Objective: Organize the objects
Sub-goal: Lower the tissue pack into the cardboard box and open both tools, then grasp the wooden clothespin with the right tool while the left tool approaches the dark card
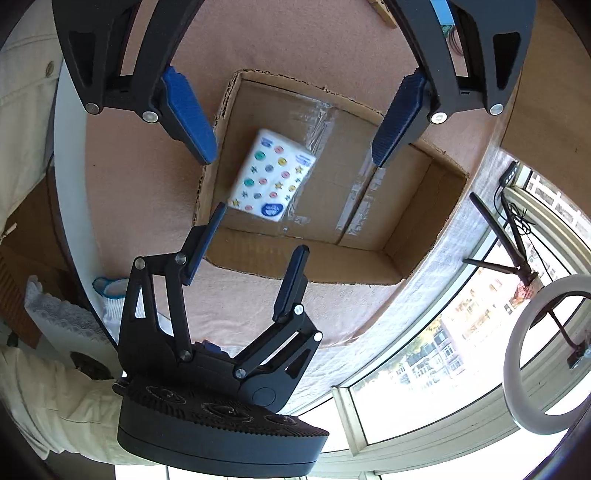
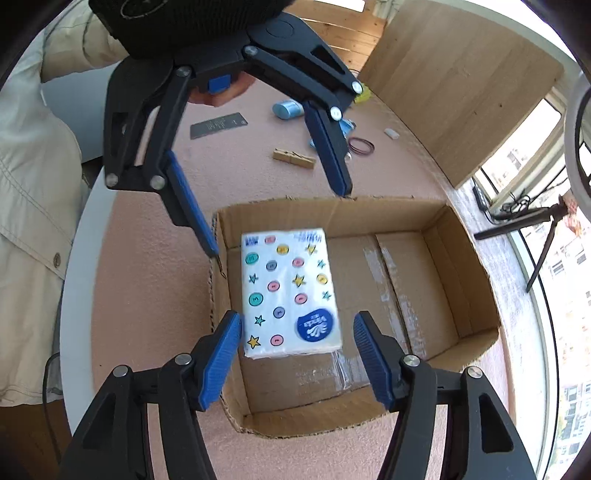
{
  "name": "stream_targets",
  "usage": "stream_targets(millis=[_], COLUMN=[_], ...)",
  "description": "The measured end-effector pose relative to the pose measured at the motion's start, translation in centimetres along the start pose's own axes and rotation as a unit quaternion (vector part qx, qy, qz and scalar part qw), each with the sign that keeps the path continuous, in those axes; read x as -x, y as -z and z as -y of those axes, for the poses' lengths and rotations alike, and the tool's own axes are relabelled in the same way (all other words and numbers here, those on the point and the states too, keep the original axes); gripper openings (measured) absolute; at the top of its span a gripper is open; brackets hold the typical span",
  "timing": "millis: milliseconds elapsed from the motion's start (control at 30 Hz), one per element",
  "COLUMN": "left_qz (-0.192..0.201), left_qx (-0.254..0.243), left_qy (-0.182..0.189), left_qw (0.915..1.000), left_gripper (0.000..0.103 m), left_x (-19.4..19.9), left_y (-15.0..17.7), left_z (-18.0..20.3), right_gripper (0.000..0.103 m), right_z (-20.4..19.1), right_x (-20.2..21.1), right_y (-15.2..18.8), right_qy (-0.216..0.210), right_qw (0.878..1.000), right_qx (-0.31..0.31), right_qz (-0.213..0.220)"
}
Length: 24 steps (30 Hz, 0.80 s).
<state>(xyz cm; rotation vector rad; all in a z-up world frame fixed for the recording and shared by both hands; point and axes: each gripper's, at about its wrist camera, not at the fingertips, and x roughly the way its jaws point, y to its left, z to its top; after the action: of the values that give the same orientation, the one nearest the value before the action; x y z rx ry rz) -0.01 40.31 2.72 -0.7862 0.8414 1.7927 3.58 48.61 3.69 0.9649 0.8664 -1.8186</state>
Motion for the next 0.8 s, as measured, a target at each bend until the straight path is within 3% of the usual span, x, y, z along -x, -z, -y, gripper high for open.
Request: stream_targets(millis=[100,200,400,567,700,800], left_qz=[-0.008,-0.01,-0.008,-0.006,-0.019,-0.026], left_qx=[0.019,0.054,0.129,0.226,0.293,0.344], left_qy=[-0.016,-0.044,-0.091,-0.144,-0.189,-0.21], left_qw=[0.9997,0.9975,0.9875,0.9633,0.9371,0.915], left_gripper=[0.089,0.089,0.089,0.095,0.095,0.095], left_x=[1.0,2.7,7.3,11.4,13.4,15.1], left_y=[1.7,4.6,11.9,20.0,26.1,30.3], left_z=[0.2,-0.5,-2.3,-5.6,-7.8,-8.1], right_gripper=[0.066,0.066,0.072,0.078,0.078,0.078], right_z=[0.4,0.7,-0.1,-2.7,-5.7,-7.4], right_x=[1.1,2.2,2.9,1.3,-1.7,-5.3], right_y=[0.8,0.8,-3.0,-9.3,-15.0,-18.7], right_qy=[0.029,0.069,0.18,0.234,0.224,0.192], right_qw=[0.999,0.993,0.963,0.941,0.943,0.942], right_qx=[-0.034,-0.088,-0.193,-0.239,-0.245,-0.274], right_qz=[0.023,0.044,0.058,0.041,0.034,0.024])
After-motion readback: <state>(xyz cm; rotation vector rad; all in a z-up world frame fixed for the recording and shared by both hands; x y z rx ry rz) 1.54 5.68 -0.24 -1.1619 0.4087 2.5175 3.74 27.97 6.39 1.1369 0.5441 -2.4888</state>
